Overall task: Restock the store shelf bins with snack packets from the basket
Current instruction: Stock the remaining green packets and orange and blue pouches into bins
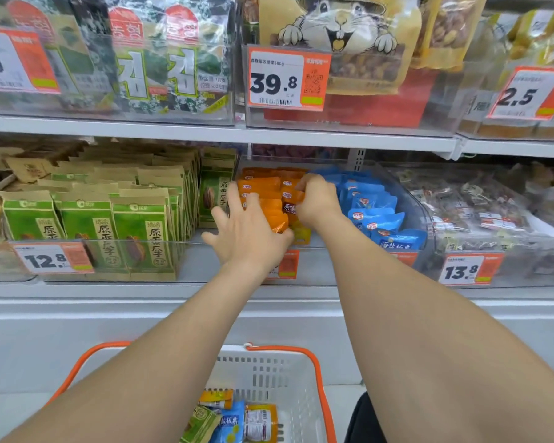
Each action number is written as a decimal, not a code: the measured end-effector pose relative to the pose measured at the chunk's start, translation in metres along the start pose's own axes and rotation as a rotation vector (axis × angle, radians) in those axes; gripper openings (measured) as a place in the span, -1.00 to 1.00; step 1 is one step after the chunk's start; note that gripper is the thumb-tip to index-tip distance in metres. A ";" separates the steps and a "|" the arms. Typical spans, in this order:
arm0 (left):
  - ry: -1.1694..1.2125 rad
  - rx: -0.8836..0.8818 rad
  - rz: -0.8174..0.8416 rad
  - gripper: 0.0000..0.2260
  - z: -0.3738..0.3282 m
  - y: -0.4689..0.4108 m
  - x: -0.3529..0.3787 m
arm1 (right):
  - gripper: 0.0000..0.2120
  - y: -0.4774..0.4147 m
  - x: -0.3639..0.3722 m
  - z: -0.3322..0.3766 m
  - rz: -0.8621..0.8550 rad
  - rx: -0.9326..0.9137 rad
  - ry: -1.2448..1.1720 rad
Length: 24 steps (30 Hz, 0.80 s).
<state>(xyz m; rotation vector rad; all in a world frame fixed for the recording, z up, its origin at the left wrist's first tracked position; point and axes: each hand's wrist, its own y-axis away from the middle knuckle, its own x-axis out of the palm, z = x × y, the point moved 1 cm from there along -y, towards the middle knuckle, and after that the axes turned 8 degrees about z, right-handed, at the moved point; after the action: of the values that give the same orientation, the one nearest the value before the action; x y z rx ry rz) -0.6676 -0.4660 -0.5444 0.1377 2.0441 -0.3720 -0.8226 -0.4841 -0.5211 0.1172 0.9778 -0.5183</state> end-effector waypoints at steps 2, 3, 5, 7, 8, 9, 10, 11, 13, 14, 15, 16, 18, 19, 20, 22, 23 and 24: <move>-0.009 0.008 -0.007 -0.25 0.002 0.000 0.000 | -0.60 -0.006 0.003 -0.001 -0.040 -0.003 -0.014; -0.008 0.016 -0.009 -0.26 0.002 0.001 0.000 | -0.60 -0.006 0.003 -0.003 -0.064 -0.006 -0.021; -0.003 0.027 -0.008 -0.26 0.003 0.001 -0.001 | -0.60 -0.007 0.005 -0.004 -0.096 -0.010 0.006; -0.006 0.028 -0.004 -0.26 0.004 0.001 -0.001 | -0.60 -0.007 0.006 -0.004 -0.126 0.005 0.093; -0.010 0.029 -0.002 -0.26 0.004 0.001 -0.001 | -0.58 -0.006 0.007 -0.004 -0.143 0.030 0.121; -0.015 0.031 0.001 -0.26 0.005 0.001 -0.001 | -0.53 -0.004 0.008 -0.004 -0.149 0.064 0.125; -0.019 0.032 0.002 -0.26 0.005 0.001 -0.001 | -0.47 -0.003 0.010 -0.005 -0.140 0.102 0.112; -0.023 0.033 0.001 -0.27 0.005 0.001 -0.001 | -0.43 -0.002 0.011 -0.006 -0.116 0.140 0.091; -0.026 0.030 -0.005 -0.27 0.005 0.001 0.000 | -0.43 -0.002 0.013 -0.008 -0.048 0.202 0.051; -0.027 0.029 -0.006 -0.27 0.005 0.001 0.000 | -0.44 -0.003 0.013 -0.009 -0.036 0.228 0.036; -0.028 0.031 -0.005 -0.26 0.005 0.001 0.000 | -0.46 -0.003 0.011 -0.009 -0.044 0.254 0.022; -0.030 0.033 -0.001 -0.26 0.005 0.001 0.000 | -0.47 -0.004 0.009 -0.011 -0.054 0.275 0.011; -0.037 0.038 0.004 -0.26 0.006 0.001 0.000 | -0.46 -0.006 0.007 -0.013 -0.049 0.283 0.002; -0.041 0.043 0.003 -0.26 0.006 0.002 0.000 | -0.46 -0.007 0.007 -0.012 -0.024 0.266 -0.009; -0.042 0.047 0.000 -0.26 0.007 0.002 0.001 | -0.47 -0.008 0.008 -0.011 0.006 0.241 -0.019; -0.041 0.051 -0.003 -0.26 0.007 0.002 0.001 | -0.49 -0.008 0.009 -0.008 0.044 0.205 -0.017; -0.042 0.052 -0.002 -0.26 0.007 0.001 0.001 | -0.50 -0.009 0.010 -0.008 0.050 0.201 -0.022; -0.044 0.053 -0.003 -0.25 0.007 0.001 0.001 | -0.50 -0.009 0.010 -0.007 0.048 0.204 -0.028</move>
<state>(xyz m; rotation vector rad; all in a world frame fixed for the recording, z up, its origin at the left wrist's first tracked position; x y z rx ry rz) -0.6619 -0.4669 -0.5487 0.1574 1.9921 -0.4279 -0.8280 -0.4927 -0.5320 0.3150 0.8911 -0.5736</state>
